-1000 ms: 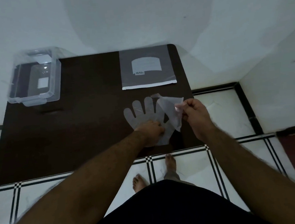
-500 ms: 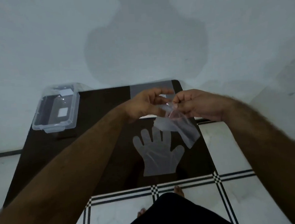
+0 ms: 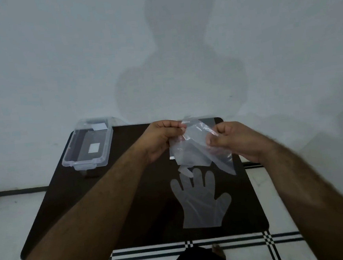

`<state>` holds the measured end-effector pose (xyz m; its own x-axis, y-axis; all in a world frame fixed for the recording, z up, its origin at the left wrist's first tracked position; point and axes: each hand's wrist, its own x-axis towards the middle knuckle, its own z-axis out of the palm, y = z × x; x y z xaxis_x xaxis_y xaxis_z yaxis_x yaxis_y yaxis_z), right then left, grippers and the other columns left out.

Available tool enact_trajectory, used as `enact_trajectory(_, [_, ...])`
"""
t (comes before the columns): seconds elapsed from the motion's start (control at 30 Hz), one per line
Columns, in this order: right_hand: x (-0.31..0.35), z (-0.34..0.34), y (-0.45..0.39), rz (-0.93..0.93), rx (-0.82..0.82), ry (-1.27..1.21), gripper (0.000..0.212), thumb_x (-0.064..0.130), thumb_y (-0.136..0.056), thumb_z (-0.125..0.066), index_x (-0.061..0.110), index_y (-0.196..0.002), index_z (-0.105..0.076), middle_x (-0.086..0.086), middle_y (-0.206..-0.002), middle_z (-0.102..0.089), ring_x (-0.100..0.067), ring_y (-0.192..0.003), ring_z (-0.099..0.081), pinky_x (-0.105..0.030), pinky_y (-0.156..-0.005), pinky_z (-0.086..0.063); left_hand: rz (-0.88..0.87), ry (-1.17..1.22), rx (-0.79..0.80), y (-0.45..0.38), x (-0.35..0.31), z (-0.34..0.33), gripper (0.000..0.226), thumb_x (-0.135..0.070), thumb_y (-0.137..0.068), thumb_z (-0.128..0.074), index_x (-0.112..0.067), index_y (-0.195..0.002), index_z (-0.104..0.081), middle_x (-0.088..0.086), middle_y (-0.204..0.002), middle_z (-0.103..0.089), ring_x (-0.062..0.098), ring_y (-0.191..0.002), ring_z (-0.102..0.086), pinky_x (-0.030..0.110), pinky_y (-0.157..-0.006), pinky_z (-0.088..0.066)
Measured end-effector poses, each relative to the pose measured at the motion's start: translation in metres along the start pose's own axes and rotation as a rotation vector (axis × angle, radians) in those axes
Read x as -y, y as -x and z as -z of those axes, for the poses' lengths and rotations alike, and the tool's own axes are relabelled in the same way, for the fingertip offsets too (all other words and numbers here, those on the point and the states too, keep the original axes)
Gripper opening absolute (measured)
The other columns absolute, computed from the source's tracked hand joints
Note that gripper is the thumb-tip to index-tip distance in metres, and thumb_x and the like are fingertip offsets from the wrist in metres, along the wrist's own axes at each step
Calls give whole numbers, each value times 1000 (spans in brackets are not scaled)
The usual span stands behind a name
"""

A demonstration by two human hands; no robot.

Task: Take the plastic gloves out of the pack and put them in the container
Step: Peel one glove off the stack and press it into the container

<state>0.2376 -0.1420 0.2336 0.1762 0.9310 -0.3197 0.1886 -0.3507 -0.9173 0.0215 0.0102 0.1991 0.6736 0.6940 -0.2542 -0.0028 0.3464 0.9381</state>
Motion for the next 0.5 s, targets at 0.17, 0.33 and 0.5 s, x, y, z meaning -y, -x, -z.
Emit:
enact_trajectory(0.17, [7, -20, -30, 12, -123, 12, 9, 11, -93, -81, 5, -98, -76, -12, -97, -79, -26, -86, -75, -43, -82, -64, 70, 6, -52, -1, 7, 36, 15, -5, -94, -79, 5, -105, -78, 13, -93, -77, 22, -82, -72, 32, -74, -64])
enact_trajectory(0.33, [30, -37, -78, 54, -11, 153, 10, 8, -88, -85, 7, -97, -79, -13, -94, -82, -26, -84, -79, -37, -77, -66, 52, -124, -91, -6, 6, 76, 25, -16, -90, -85, 0, -108, -80, 15, -106, -80, 29, -100, -74, 48, -97, -59])
enact_trajectory(0.5, [61, -48, -135, 76, 105, 259, 10, 9, -88, -86, 6, -96, -81, -16, -89, -82, -28, -84, -80, -39, -80, -64, 14, -133, -255, -5, 0, 131, 10, -20, -93, -84, -14, -100, -84, 11, -105, -80, 26, -101, -73, 49, -100, -55])
